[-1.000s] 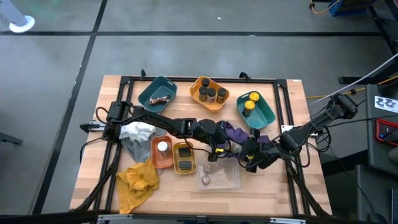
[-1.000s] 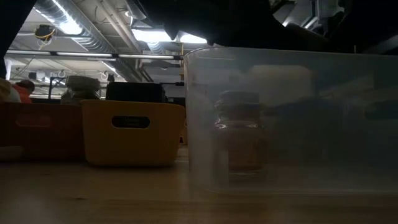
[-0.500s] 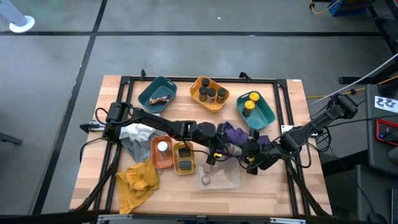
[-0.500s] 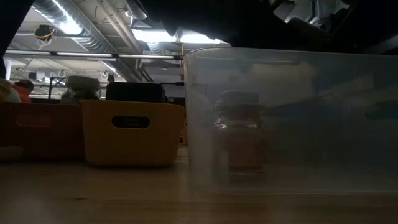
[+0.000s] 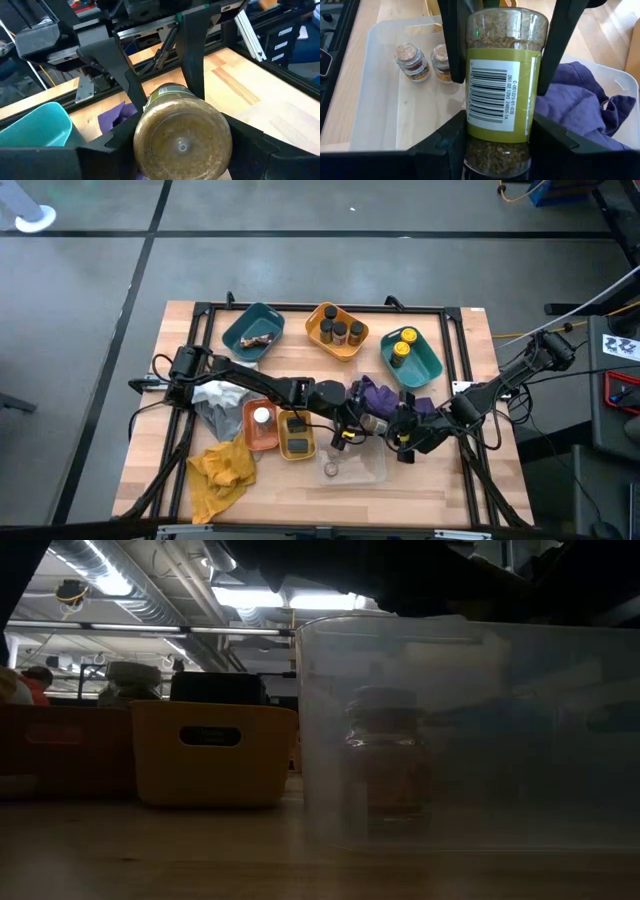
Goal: Sort spices by type
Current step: Put the green spice bottle into the yellow bin
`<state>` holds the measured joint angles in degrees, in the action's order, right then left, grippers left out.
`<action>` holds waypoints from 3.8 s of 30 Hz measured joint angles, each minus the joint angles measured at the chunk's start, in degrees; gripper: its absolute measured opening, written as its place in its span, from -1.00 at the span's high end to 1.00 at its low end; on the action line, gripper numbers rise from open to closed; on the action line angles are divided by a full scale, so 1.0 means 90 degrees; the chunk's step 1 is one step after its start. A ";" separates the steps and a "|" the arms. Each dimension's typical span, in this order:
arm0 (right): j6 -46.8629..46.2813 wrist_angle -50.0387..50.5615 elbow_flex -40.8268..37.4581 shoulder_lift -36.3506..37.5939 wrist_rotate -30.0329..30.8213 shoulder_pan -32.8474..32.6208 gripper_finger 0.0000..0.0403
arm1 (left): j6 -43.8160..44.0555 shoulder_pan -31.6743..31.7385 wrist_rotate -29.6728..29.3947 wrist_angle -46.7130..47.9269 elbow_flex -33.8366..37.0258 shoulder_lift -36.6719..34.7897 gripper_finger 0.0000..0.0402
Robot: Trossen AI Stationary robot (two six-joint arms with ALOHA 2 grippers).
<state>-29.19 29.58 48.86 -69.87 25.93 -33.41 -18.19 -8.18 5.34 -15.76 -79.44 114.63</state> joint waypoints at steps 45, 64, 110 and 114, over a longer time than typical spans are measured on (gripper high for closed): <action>0.2638 0.2376 0.0994 0.1412 0.3197 0.0011 -0.51 | 0.0682 0.1229 0.0048 0.1666 -0.0007 -0.2047 0.11; 0.6660 -0.2455 -0.1471 0.3544 0.4039 0.0039 -0.51 | 0.2306 0.2183 0.0976 0.0278 -0.0005 -0.2120 0.11; 0.8964 -0.6179 -0.1673 0.2727 -0.0516 0.1756 -0.51 | 0.2525 0.1444 0.1219 -0.0812 -0.0002 -0.2113 0.11; 0.8958 -0.6281 -0.1673 0.2717 -0.0547 0.1756 -0.51 | 0.2505 0.1420 0.1200 -0.0667 -0.0002 -0.2113 0.11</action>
<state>51.43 -26.95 33.80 -45.41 21.01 -17.61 4.36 4.60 16.14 -21.76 -79.46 95.61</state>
